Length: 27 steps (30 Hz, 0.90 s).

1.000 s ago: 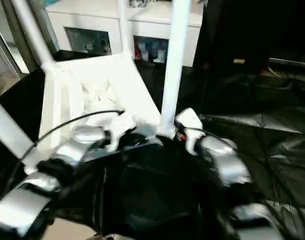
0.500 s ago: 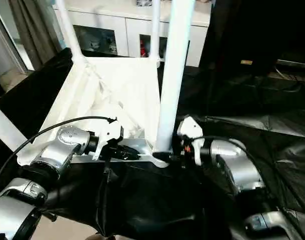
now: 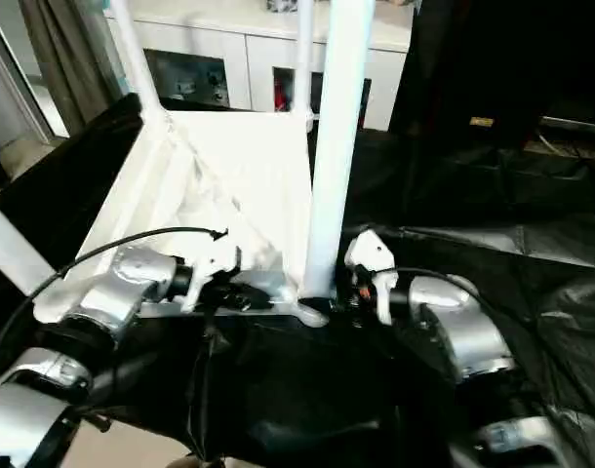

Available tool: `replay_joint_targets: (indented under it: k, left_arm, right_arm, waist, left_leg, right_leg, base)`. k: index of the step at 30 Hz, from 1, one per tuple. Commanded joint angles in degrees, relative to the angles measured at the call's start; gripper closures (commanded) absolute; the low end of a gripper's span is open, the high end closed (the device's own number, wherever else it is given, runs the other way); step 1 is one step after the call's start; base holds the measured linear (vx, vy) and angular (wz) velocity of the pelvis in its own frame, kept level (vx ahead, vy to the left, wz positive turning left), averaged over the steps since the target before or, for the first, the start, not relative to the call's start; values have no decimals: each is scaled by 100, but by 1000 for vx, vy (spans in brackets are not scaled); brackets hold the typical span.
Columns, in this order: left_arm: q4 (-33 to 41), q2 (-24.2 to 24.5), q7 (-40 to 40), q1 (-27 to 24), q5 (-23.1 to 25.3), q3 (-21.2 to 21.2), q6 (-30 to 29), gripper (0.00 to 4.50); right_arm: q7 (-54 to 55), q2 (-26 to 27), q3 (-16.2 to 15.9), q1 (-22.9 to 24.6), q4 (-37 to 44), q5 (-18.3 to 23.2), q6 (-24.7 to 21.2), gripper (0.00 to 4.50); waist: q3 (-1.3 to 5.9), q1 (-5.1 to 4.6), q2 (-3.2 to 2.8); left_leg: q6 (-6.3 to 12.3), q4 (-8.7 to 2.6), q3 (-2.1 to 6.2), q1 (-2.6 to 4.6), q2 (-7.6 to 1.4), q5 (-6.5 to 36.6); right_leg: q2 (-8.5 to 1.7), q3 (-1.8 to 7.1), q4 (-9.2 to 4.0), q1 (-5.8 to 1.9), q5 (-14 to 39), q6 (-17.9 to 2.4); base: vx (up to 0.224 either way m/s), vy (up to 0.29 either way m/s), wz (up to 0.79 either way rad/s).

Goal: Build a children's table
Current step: Rotate leg to tighten

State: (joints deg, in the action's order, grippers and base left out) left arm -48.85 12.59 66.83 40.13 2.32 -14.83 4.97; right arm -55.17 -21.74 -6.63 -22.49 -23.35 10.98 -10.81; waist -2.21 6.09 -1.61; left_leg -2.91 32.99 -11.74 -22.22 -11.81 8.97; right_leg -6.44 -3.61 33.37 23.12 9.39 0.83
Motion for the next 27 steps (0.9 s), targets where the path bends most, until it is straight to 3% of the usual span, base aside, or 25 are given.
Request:
replay_joint_targets:
  k: [1, 2, 3, 5, 6, 7, 8, 9, 10, 13, 14, 18, 21, 24, 27]
  left_arm:
    - [-174, -328, -751, 225, 8, 164, -96, 450]
    - [-174, -328, -751, 225, 8, 164, -96, 450]
    - [-291, -483, -1156, 304, 72, 186, -139, 450]
    - [-521, -868, -2051, 449, 276, 139, -366, 450]
    - [-547, -904, -2151, 462, 300, 134, -389, 450]
    - [-604, -996, -2362, 493, 338, 133, -437, 450]
    - [-611, -1008, -2386, 497, 342, 133, -442, 450]
    - [-659, -1071, -2511, 521, 358, 139, -455, 450]
    - [-711, -1169, -2726, 556, 389, 143, -484, 450]
    - [-837, -1359, -3223, 649, 464, 186, -493, 450]
    - [-855, -1371, -3243, 660, 473, 194, -487, 450]
    - [-754, -1302, -2977, 606, 457, 166, -396, 450]
    - [-654, -1212, -2715, 544, 412, 145, -315, 450]
    - [-527, -930, -2067, 425, 333, 78, -137, 450]
    - [-481, -835, -1863, 386, 320, 60, -112, 450]
  right_arm:
    - [772, 277, -101, -23, -349, -364, -73, 189]
    - [772, 277, -101, -23, -349, -364, -73, 189]
    - [1251, 464, -40, -67, -546, -455, -139, 189]
    - [2457, 1031, 166, -212, -1002, -535, -409, 190]
    - [2555, 1084, 177, -225, -1034, -546, -426, 191]
    - [2818, 1217, 198, -273, -1122, -588, -464, 191]
    - [2851, 1234, 200, -279, -1134, -593, -469, 191]
    - [3039, 1327, 218, -322, -1204, -628, -484, 191]
    - [3335, 1487, 252, -424, -1341, -654, -508, 191]
    - [3887, 1846, 245, -714, -1689, -817, -259, 191]
    - [3902, 1888, 235, -756, -1736, -840, -177, 135]
    - [3354, 1878, 89, -820, -1572, -802, 152, 92]
    - [2879, 1711, -47, -787, -1406, -780, 243, 66]
    - [1796, 1163, -241, -673, -1112, -714, 535, 66]
    - [1471, 998, -245, -623, -1002, -685, 579, 66]
  waist:
    - [343, -26, 98]
    - [331, -55, 118]
    - [330, -67, 104]
    - [310, -146, 61]
    - [310, -171, 78]
    - [309, -173, 85]
    - [306, -172, 49]
    - [285, -193, 67]
    - [294, -191, 29]
    - [289, -257, 19]
    - [289, -266, 22]
    - [300, -269, 55]
    - [317, -259, 52]
    - [330, -235, 69]
    - [342, -209, 73]
  left_leg:
    - [117, -394, 72, 130, -134, 1610]
    - [44, -400, 74, 159, -118, 1764]
    - [20, -407, 85, 146, -115, 1785]
    - [-85, -423, 94, 182, -105, 2018]
    - [-143, -438, 121, 176, -98, 2140]
    - [-141, -439, 124, 178, -93, 2166]
    - [-143, -440, 120, 192, -96, 2202]
    - [-125, -441, 124, 221, -80, 2423]
    - [-130, -445, 136, 213, -76, 2433]
    - [-215, -462, 162, 222, -68, 2627]
    - [-212, -464, 167, 232, -70, 2676]
    - [-104, -474, 164, 203, -78, 2666]
    - [-44, -475, 155, 168, -87, 2509]
    - [71, -446, 123, 136, -90, 2263]
    - [216, -422, 100, 125, -99, 1981]
  right_leg:
    - [-196, 151, -354, -219, 1550, -1221]
    - [-195, 151, -390, -211, 1765, -1156]
    - [-206, 154, -390, -222, 1847, -1125]
    - [-193, 152, -449, -168, 2211, -1020]
    - [-198, 131, -472, -188, 2422, -938]
    - [-192, 125, -485, -195, 2476, -898]
    - [-191, 132, -499, -176, 2494, -877]
    - [-182, 120, -553, -155, 2703, -797]
    - [-190, 119, -550, -167, 2733, -772]
    - [-180, 91, -588, -137, 2922, -668]
    - [-179, 87, -598, -136, 2937, -657]
    - [-180, 104, -585, -143, 2736, -682]
    - [-176, 118, -545, -178, 2399, -773]
    - [-182, 134, -496, -204, 1989, -928]
    - [-189, 142, -463, -229, 1697, -1059]
  base:
    - [0, 0, 0]
    - [0, 0, 0]
    - [0, 0, 0]
    - [0, 0, 0]
    - [0, 0, 0]
    - [0, 0, 0]
    - [0, 0, 0]
    - [0, 0, 0]
    - [0, 0, 0]
    - [0, 0, 0]
    - [0, 0, 0]
    - [0, 0, 0]
    - [0, 0, 0]
    - [0, 0, 0]
    - [0, 0, 0]
